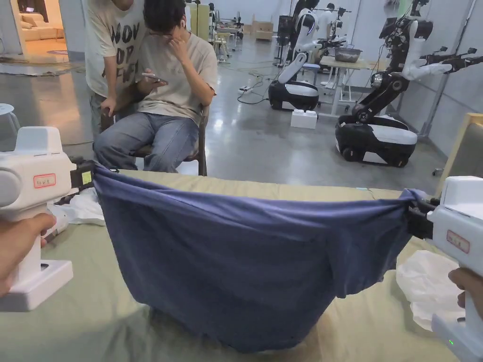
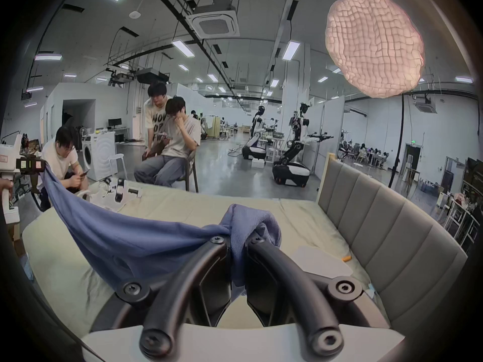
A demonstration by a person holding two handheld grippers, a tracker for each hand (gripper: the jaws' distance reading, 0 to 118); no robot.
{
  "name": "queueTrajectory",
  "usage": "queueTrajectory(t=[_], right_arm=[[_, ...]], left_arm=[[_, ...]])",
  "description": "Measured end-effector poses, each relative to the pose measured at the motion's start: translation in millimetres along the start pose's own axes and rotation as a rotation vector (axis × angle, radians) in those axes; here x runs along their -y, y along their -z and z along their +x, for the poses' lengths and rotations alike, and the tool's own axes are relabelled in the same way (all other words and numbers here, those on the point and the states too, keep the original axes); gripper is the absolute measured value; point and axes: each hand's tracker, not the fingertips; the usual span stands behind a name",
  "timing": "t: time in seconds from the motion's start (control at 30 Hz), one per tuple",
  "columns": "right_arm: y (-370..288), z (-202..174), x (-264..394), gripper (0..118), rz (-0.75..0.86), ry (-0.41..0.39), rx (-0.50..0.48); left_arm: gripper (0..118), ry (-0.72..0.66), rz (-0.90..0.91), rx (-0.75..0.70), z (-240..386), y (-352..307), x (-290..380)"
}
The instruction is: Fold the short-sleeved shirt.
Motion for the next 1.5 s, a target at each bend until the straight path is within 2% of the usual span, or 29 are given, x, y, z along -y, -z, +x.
queueTrajectory(t=[0.13, 0.5, 0.77, 1.0, 1.2, 1.43, 1.5], right_arm=[[11.6, -9.5, -39.3, 6, 0.040, -0.007, 0.012], [51.6, -4.4, -130.1, 6, 0.096, 0.009, 0.066], [64.0, -4.2, -160.6, 6, 0.142, -0.009, 0.078], [74.7, -8.8, -110.7, 6, 0.101, -0.017, 0.073], [71.7, -11.7, -34.8, 6, 0.002, 0.009, 0.057], [32.6, -9.8, 43.3, 6, -0.056, -0.017, 0.044], [12.3, -9.8, 54.7, 6, -0.064, 0.000, 0.030]], left_arm=[[0, 0.022, 0.019, -0.027, 2.2, 24.0, -28.8], [0, 0.025, 0.066, -0.059, 4.3, 64.3, -114.5], [0, 0.043, 0.123, -0.087, 5.5, 74.8, -150.3], [0, 0.056, 0.074, -0.082, 0.5, 81.4, -95.3], [0, 0.028, -0.013, -0.054, -2.4, 70.5, 1.3], [0, -0.039, -0.068, -0.022, -15.0, 15.4, 94.0], [0, -0.049, -0.072, -0.017, -18.7, -8.7, 108.4]])
